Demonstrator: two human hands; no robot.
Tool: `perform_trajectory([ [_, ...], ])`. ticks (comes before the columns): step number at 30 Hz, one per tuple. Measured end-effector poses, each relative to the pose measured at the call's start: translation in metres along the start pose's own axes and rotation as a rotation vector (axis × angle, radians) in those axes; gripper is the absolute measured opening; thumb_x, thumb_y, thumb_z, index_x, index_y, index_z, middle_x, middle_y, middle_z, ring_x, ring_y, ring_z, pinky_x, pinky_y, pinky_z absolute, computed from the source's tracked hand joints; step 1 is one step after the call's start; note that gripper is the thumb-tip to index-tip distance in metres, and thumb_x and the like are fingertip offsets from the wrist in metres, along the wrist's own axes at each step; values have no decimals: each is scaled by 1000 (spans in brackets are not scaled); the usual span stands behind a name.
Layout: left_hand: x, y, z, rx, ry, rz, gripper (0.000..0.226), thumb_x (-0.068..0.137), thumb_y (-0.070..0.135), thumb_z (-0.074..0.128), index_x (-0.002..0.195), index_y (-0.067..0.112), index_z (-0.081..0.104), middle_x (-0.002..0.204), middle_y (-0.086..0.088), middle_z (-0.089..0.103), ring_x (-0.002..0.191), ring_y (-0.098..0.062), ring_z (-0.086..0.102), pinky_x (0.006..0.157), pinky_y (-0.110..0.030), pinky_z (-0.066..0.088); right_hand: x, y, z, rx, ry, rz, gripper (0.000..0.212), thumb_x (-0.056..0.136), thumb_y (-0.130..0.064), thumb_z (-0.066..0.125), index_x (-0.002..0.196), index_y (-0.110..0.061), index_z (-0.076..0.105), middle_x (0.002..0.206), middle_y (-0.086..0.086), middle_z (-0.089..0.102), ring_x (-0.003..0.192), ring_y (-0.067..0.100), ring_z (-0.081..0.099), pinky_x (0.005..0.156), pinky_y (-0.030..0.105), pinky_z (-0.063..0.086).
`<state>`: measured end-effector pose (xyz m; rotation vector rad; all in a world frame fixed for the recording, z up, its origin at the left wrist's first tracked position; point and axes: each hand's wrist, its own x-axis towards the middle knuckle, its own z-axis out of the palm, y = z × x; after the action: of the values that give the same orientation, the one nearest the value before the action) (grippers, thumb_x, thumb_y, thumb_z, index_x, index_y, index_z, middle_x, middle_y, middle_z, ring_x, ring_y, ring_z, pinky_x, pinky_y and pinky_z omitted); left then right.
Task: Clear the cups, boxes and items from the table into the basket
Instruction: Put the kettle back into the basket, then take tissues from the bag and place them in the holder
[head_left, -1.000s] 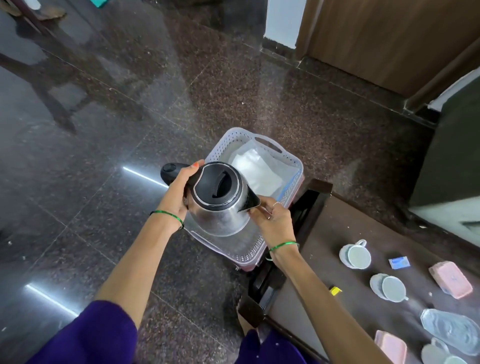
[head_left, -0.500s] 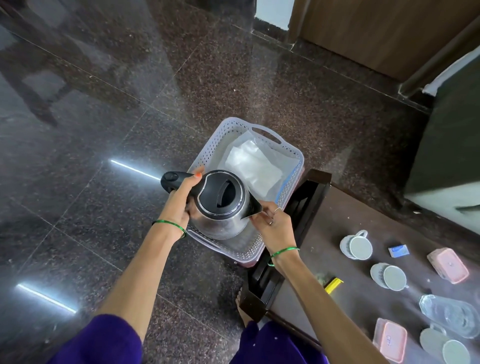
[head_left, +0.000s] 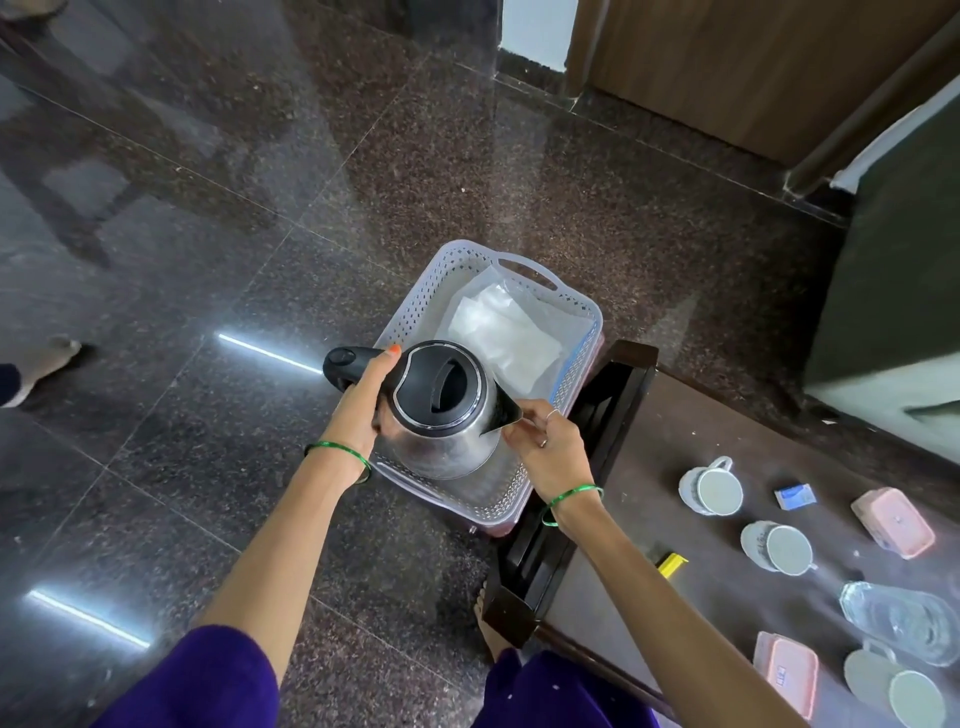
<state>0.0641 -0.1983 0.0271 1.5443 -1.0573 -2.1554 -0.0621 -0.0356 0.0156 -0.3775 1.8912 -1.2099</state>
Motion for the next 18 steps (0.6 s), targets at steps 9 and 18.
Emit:
perform_trajectory([
  [9, -12, -8, 6, 224, 222, 6, 94, 51, 84, 55, 121, 22, 63, 121, -1, 66, 118, -21, 58, 109, -42, 39, 43, -13, -24, -610, -33, -106, 37, 89, 3, 45, 124, -4, 55, 127, 11, 58, 118, 22, 54, 99, 21, 36],
  [18, -10, -12, 17, 220, 295, 55, 84, 70, 76, 51, 126, 15, 60, 119, -4, 67, 113, -21, 60, 107, -41, 42, 129, -15, -24, -1263, -103, -38, 71, 94, -34, 52, 143, 3, 17, 150, 21, 17, 142, 35, 15, 113, 41, 26],
])
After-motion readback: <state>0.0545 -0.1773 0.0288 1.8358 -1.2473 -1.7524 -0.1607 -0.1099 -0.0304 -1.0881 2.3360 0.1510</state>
